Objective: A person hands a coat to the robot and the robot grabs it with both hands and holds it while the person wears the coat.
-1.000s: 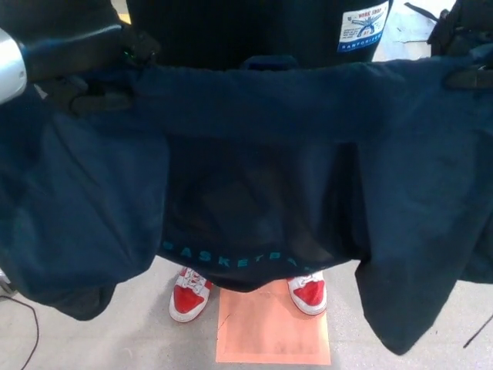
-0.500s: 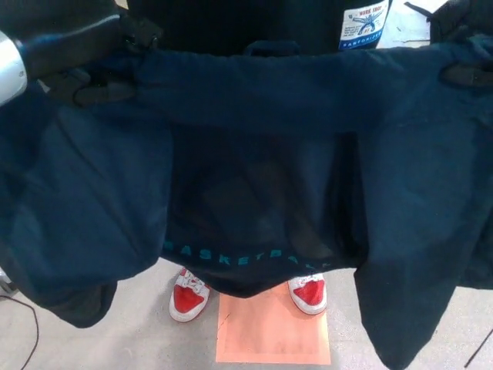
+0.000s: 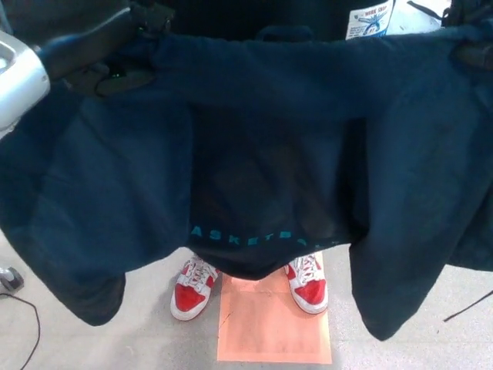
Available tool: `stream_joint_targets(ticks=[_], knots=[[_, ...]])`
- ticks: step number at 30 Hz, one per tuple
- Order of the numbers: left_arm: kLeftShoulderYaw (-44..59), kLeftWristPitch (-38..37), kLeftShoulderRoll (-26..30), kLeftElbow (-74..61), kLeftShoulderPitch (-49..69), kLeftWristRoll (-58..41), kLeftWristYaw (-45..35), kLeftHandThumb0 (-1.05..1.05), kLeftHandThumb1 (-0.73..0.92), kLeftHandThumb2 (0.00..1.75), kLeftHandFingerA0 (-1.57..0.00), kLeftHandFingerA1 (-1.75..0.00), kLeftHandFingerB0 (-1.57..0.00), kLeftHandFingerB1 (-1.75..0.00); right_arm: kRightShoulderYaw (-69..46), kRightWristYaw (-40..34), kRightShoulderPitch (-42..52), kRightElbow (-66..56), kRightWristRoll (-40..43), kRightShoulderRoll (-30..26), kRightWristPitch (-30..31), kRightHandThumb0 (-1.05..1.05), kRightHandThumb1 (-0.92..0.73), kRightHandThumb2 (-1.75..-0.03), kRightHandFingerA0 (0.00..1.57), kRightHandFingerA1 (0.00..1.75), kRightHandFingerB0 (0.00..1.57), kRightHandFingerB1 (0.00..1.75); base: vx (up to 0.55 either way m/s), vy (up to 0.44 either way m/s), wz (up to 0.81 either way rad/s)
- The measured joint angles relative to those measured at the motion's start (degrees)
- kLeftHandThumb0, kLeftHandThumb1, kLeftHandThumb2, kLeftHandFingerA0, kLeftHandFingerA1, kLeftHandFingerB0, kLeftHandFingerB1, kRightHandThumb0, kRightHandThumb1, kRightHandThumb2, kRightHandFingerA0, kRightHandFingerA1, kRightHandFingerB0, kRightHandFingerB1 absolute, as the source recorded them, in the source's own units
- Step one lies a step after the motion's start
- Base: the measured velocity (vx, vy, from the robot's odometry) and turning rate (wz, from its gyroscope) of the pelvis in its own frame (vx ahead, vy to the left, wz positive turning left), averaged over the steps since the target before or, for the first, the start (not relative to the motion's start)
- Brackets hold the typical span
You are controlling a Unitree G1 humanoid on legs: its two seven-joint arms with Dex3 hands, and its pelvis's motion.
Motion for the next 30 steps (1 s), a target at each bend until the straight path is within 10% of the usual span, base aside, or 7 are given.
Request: stream_joint_targets(ticks=[9,10,13,14,17,21,30], knots=[[-1.2,0.0,-2.9,6.1,-2.6,3.2,8.6,-0.32,0.78,0.63,-0.95,-1.75,-0.72,-1.62,-2.0,-7.3,-0.1,1.6,-0.8,1.7,-1.0,-0.43,-0.89,-0.74,0.90,1.63,0.77,1.39,0.00,0.000,0.00],[-1.3,0.0,-3.0,6.4,-2.8,3.4,9.2,-0.36,0.55,0.93,-1.26,-1.42,-0.98,-1.27,-2.0,-7.8,-0.2,1.9,-0.8,1.8,-1.0,-0.44,-0.90,-0.74,0.91,1.60,0.78,1.36,0.00,0.000,0.00],[-1.5,0.0,-3.5,8.0,-3.7,4.3,11.6,-0.34,0.81,0.64,-0.94,-1.75,-0.71,-1.67,-2.2,-9.8,-0.5,2.6,-1.1,2.3,-1.3,-0.41,-0.90,-0.68,0.99,1.30,0.84,0.94,0.00,0.000,0.00],[-1.6,-0.1,-3.6,8.4,-3.9,4.6,12.3,-0.36,0.84,0.65,-0.92,-1.75,-0.69,-1.67,-2.3,-10.4,-0.6,2.8,-1.3,2.5,-1.4,-0.36,-0.69,-1.08,1.13,1.20,0.87,1.04,0.00,0.000,0.00],[-1.8,-0.1,-4.0,10.2,-5.3,5.5,15.1,-0.34,0.78,0.63,-0.94,-1.75,-0.69,-1.65,-2.4,-12.7,-1.5,3.9,-1.8,3.1,-1.7,-0.38,-0.70,-1.09,1.15,1.20,0.91,1.03,0.00,0.000,0.00],[-2.3,-0.1,-4.5,12.6,-7.7,6.6,18.1,-0.36,0.80,0.63,-0.94,-1.75,-0.65,-1.64,-2.4,-15.0,-3.7,5.8,-2.1,3.4,-2.1,-0.39,-0.88,-0.68,1.03,1.39,0.88,1.22,0.00,0.000,0.00],[-3.4,-0.3,-5.1,19.1,-16.0,8.8,24.8,-0.39,0.87,0.66,-0.91,-1.75,-0.66,-1.58,-2.4,-20.2,-12.1,13.0,-2.5,3.7,-3.8,-0.41,-0.83,-0.71,0.90,1.69,0.80,1.49,0.00,0.000,0.00]])
